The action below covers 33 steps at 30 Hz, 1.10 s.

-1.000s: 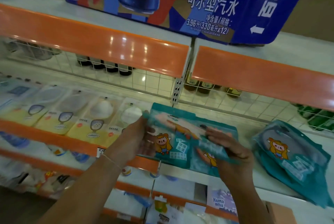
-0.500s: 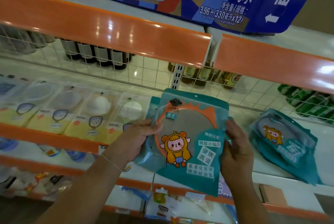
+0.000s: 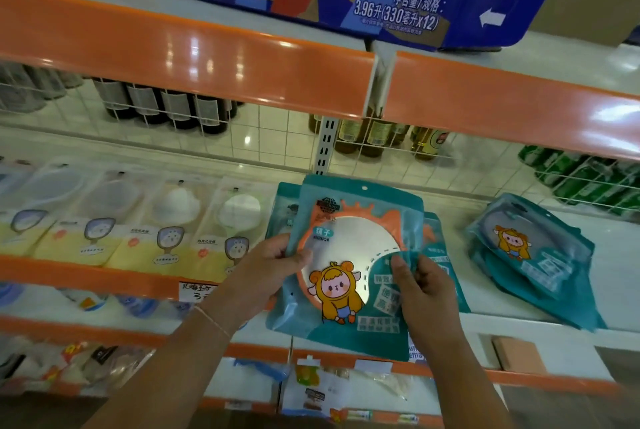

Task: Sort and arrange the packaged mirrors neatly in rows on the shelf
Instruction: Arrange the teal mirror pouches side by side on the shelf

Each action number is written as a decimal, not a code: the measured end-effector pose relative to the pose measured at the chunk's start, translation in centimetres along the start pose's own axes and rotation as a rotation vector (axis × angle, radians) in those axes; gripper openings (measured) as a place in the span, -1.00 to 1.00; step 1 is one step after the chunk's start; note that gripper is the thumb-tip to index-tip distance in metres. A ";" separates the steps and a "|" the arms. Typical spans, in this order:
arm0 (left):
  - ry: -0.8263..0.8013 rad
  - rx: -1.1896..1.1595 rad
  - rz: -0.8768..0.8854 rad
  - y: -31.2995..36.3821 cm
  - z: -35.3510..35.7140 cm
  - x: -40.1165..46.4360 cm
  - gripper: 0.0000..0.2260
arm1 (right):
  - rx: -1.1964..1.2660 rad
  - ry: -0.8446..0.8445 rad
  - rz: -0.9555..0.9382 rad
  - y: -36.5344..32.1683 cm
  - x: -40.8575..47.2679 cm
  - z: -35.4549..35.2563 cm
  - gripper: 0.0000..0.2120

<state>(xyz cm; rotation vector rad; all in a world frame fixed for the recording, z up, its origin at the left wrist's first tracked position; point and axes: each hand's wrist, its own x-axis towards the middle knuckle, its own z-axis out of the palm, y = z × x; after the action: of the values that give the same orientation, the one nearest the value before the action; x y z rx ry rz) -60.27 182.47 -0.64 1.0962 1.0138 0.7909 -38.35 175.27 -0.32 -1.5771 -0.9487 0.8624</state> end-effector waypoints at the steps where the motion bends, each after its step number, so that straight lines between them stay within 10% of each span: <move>1: -0.006 0.074 -0.032 -0.2 -0.2 0.2 -0.93 | 0.008 -0.002 0.029 0.4 0.2 0.0 -0.78; 10: 0.046 0.482 -0.165 -0.7 2.7 1.8 -0.92 | -0.051 -0.261 0.277 2.5 2.2 -3.5 -0.87; 22: 0.118 0.645 -0.075 -1.1 10.8 5.9 -0.83 | 0.039 -0.026 0.306 4.5 9.1 -12.0 -0.54; 33: 0.293 1.164 0.094 -3.2 11.5 7.0 -0.76 | -0.117 -0.094 0.245 4.7 12.2 -11.3 -0.76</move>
<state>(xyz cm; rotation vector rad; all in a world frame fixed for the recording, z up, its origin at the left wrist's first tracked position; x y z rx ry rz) -46.93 184.06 -4.02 2.0499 1.7609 0.3876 -22.41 181.08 -3.59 -1.7929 -0.8968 1.0758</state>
